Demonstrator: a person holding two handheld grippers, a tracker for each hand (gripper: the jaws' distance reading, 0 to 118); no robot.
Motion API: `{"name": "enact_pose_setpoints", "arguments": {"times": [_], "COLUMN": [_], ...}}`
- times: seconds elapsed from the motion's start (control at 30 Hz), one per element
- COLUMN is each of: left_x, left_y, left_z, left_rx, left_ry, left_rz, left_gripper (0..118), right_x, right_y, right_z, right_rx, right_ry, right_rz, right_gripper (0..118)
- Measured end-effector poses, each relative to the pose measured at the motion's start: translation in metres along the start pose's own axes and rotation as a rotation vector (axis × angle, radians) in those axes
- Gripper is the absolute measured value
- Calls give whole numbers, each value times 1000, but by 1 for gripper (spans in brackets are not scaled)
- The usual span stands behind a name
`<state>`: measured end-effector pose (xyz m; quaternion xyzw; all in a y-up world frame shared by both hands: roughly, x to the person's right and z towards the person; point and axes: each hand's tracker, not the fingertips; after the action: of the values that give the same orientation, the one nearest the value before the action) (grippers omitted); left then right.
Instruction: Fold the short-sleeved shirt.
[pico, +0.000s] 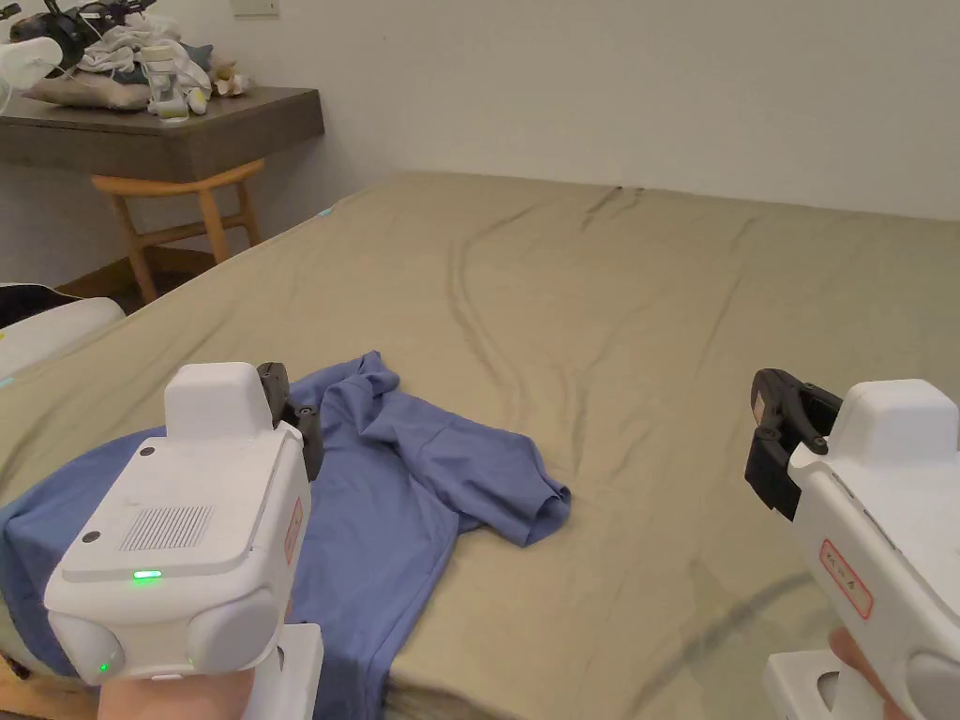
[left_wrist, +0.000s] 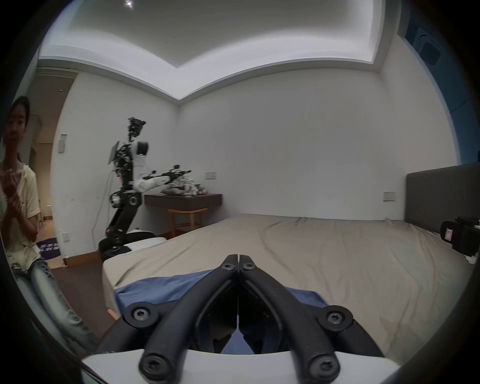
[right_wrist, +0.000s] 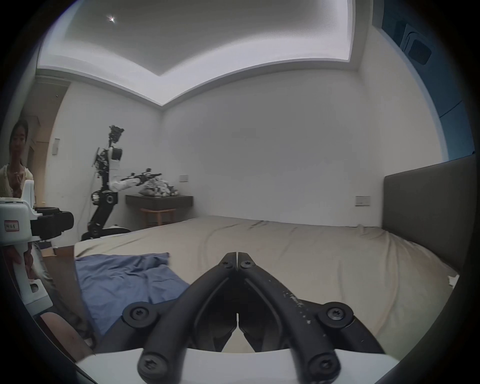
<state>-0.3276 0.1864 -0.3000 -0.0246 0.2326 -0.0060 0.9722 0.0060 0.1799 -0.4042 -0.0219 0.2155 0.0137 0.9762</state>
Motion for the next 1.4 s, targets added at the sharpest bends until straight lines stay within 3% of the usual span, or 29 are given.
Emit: {"name": "enact_pose_setpoints", "arguments": {"times": [0.13, 0.3, 0.5, 0.67, 0.73, 0.77, 0.8, 0.87, 0.9, 0.97, 1.07, 1.1, 1.17, 1.23, 1.27, 1.4], "left_x": [-23, -32, -27, -11, 5, 10, 14, 21, 24, 30, 40, 44, 52, 62, 66, 80], "left_y": [-3, 0, 8, 3, -9, -16, -24, -44, -56, -70, -98, -104, -118, -119, -116, -108], "left_z": [0, -2, -20, -98, -153, -175, -203, -252, -268, -290, -326, -334, -344, -339, -336, -319], "left_rx": [-25, -53, -157, -302, -459, -509, -602, -780, -830, -818, -909, -939, -999, -941, -899, -839], "left_ry": [62, 85, -31, -114, -207, -214, -225, -248, -225, -176, -113, -85, -32, 52, 22, -36], "left_rz": [19, 45, 94, 110, 28, 58, 104, 189, 237, 280, 300, 284, 240, 129, 81, -45], "left_gripper": [0, 0, 0, 0, 0, 3, 29, 105, 118, 106, 103, 96, 65, 13, 3, 3], "right_x": [-25, -30, -20, -9, -2, 2, 6, 14, 19, 27, 40, 44, 49, 55, 57, 63], "right_y": [-3, -3, -1, -5, -11, -12, -14, -18, -19, -22, -27, -28, -30, -31, -31, -33], "right_z": [-6, 4, 28, 43, 45, 45, 44, 45, 44, 43, 43, 42, 41, 42, 43, 44], "right_rx": [-7, -22, -17, -13, -35, -54, -69, -88, -95, -106, -128, -139, -156, -163, -164, -172], "right_ry": [66, 111, 82, 62, 55, 50, 41, 27, 20, 2, -23, -28, -40, -49, -51, -55], "right_rz": [15, 27, 50, 123, 129, 126, 121, 112, 111, 116, 110, 105, 105, 104, 104, 96], "right_gripper": [2, 2, 2, 2, 2, 2, 2, 2, 2, 2, 2, 2, 2, 2, 2, 2]}}
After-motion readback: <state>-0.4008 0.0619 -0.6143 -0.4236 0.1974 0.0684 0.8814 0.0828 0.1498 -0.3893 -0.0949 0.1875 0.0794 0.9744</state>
